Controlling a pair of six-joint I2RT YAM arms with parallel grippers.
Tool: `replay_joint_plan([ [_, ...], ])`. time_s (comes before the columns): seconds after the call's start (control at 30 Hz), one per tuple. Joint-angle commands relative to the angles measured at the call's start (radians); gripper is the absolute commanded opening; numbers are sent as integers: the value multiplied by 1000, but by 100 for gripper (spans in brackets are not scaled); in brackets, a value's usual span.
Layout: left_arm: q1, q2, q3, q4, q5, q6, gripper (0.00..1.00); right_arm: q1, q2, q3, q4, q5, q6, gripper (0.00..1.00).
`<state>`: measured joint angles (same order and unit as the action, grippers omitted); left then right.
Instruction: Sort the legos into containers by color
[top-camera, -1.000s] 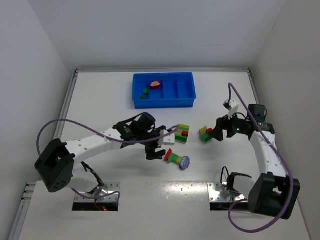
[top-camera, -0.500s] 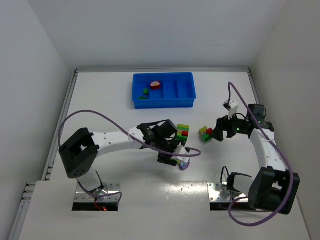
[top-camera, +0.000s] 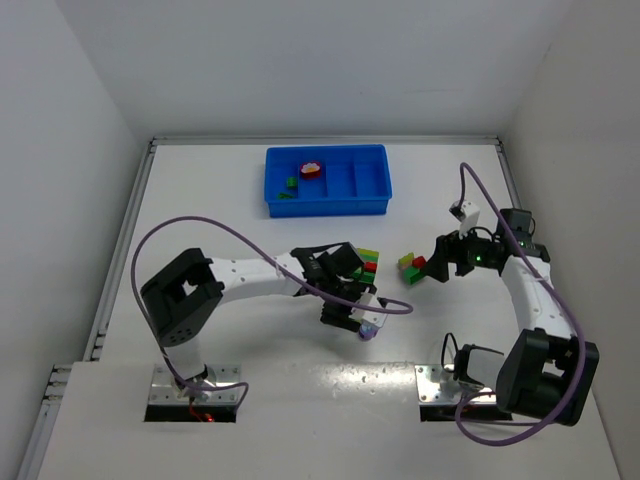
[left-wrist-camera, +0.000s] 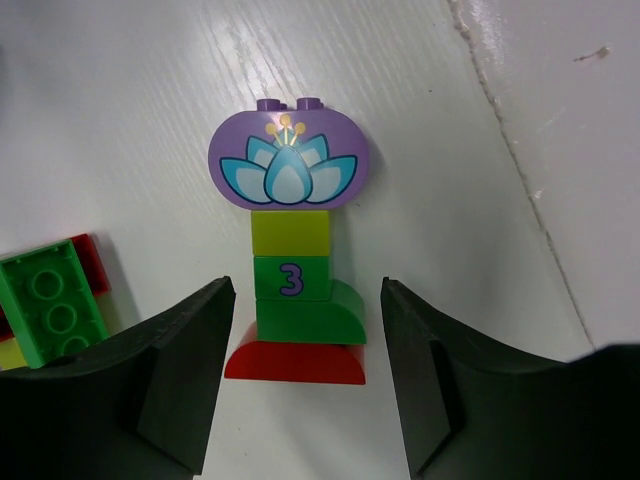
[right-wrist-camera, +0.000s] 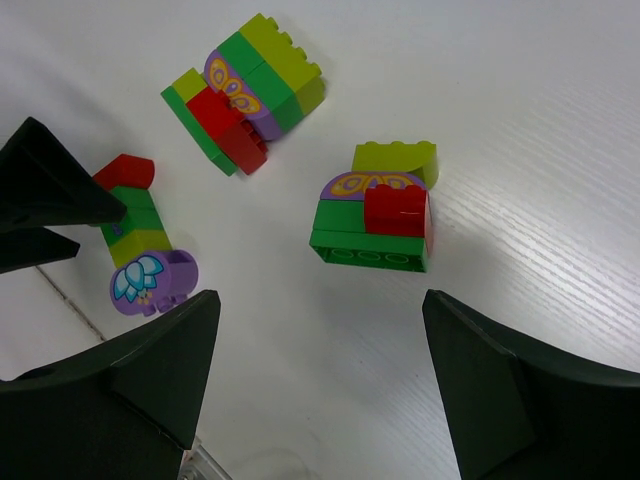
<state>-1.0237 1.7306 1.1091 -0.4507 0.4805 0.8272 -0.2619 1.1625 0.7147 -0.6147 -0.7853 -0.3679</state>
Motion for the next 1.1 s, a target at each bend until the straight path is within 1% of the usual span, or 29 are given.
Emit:
replay_joint_plan([
  [0.0,-13,26,41,26,12,23,66,-8,0,11,10,-35,-22,83],
  [0.3,-13,69,61,35,3,32,66,-8,0,11,1,-35,-31,83],
  [0.6,-4,99,52,35,-8,32,55,-8,0,11,1,-35,-40,83],
  [0.83,-4,129,61,35,-17,23,55,-8,0,11,1,-35,-40,83],
  [0.93,-4,129,61,35,-17,23,50,-8,0,11,1,-35,-40,83],
  [0.97,-4,129,61,35,-17,13,44,-8,0,11,1,-35,-40,83],
  [1.07,5,129,61,35,-17,3,34,-8,0,11,1,-35,-40,83],
])
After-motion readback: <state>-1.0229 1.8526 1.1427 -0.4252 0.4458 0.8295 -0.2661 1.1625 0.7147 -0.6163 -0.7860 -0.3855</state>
